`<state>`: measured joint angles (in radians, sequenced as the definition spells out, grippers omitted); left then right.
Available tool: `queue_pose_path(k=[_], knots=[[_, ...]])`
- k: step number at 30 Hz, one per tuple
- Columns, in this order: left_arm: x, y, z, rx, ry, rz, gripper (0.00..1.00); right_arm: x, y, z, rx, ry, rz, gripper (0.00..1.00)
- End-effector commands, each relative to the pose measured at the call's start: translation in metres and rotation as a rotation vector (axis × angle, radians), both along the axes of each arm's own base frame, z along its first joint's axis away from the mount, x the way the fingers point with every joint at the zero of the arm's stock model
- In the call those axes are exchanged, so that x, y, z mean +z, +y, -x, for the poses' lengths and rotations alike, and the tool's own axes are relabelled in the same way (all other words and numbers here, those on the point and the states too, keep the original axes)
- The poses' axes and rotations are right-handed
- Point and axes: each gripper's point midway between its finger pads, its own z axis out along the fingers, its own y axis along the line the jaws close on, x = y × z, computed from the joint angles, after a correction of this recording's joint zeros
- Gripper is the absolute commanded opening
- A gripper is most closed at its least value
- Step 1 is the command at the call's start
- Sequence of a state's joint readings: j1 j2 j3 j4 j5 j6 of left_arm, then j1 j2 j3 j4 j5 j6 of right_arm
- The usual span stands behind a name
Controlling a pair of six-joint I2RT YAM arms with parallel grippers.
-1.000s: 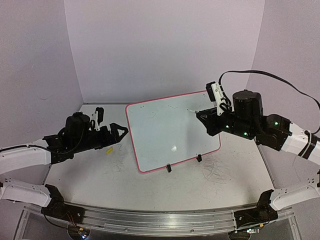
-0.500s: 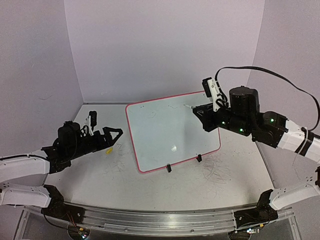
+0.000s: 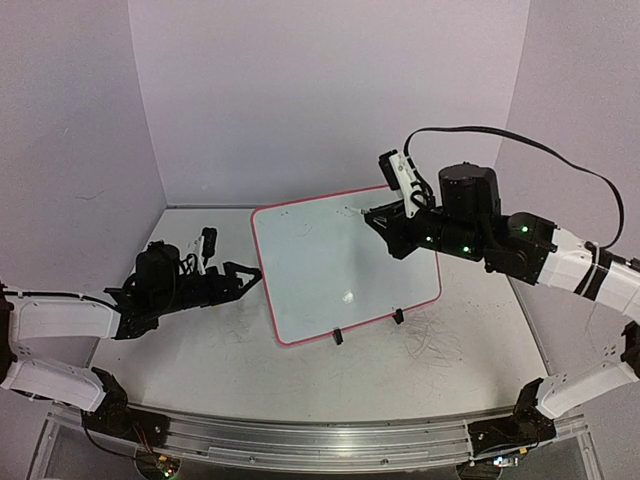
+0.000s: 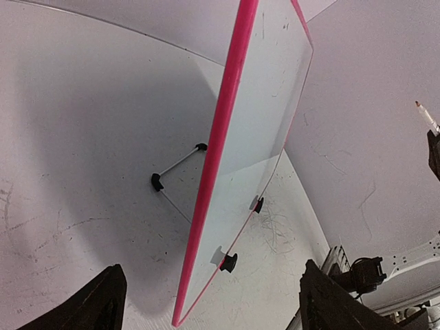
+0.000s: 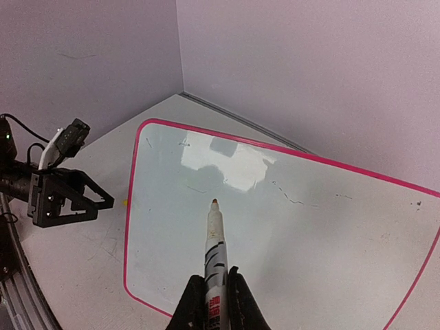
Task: Write a sentence on the whiteboard
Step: Hold the whiteboard at the center of the board.
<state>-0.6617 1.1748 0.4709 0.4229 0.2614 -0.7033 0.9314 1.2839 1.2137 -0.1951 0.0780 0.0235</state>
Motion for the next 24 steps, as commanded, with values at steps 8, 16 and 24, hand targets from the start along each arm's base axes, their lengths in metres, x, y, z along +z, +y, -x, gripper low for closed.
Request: queue_pose_path(k=[8, 16, 24], knots=[[0.044, 0.01, -0.015, 0.085, -0.162, 0.08, 0.78, 0.02, 0.032, 0.019, 0.194, -0.153, 0.031, 0.0], [0.047, 0.006, -0.018, 0.078, -0.15, 0.097, 0.87, 0.017, 0.03, 0.02, 0.191, -0.158, 0.032, 0.0], [0.037, 0.001, -0.028, 0.094, -0.123, 0.083, 0.77, 0.014, 0.029, 0.02, 0.185, -0.153, 0.04, 0.0]])
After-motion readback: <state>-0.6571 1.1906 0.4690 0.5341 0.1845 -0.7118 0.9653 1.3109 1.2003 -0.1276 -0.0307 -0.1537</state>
